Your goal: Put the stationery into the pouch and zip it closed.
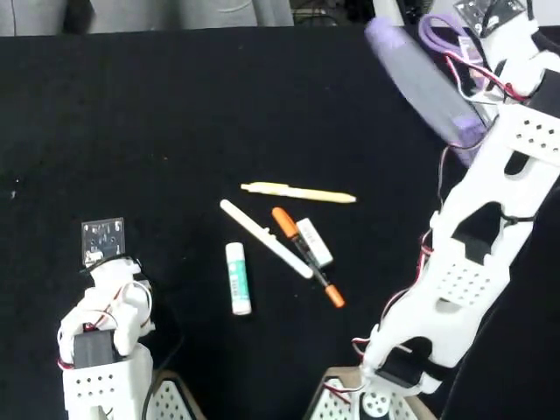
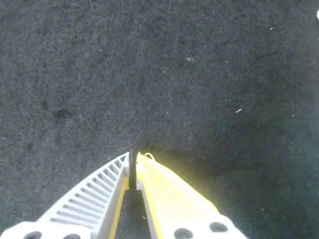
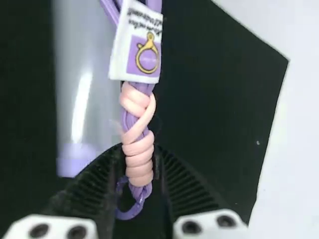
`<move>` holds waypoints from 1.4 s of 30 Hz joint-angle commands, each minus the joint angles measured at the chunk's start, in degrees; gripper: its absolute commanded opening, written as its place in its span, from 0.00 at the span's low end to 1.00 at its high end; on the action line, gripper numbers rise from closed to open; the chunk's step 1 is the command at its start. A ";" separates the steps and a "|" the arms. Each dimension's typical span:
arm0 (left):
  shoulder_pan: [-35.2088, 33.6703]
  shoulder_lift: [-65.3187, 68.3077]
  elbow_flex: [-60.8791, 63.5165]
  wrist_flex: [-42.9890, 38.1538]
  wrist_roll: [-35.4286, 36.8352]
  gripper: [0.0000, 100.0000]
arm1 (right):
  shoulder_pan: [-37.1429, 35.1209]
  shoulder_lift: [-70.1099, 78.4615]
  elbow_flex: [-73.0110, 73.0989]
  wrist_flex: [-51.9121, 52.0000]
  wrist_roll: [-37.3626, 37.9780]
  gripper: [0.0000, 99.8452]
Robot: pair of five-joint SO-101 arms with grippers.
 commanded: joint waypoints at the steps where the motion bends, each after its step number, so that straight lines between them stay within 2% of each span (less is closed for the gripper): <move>1: -0.48 -0.26 1.36 0.26 -0.09 0.03 | -2.73 -5.41 -1.54 1.93 -3.87 0.01; 6: -0.48 -0.26 1.36 0.26 -0.09 0.03 | -7.12 -7.52 -1.54 1.93 -13.36 0.01; 12: -0.48 -0.26 1.36 0.26 -0.09 0.03 | -13.54 -7.96 0.57 1.93 -15.12 0.01; 26: -0.48 -0.26 1.36 0.26 -0.09 0.03 | -30.95 -23.34 26.77 1.85 -27.34 0.01; 32: -0.48 -0.26 1.36 0.26 -0.09 0.03 | -40.09 -32.84 41.89 1.41 -29.27 0.01; 36: -0.48 -0.26 1.36 0.26 -0.09 0.03 | -45.27 -39.08 53.93 -3.08 -29.27 0.01; 42: -0.48 -0.26 1.36 0.26 -0.09 0.03 | -48.26 -52.00 77.14 -19.96 -29.36 0.01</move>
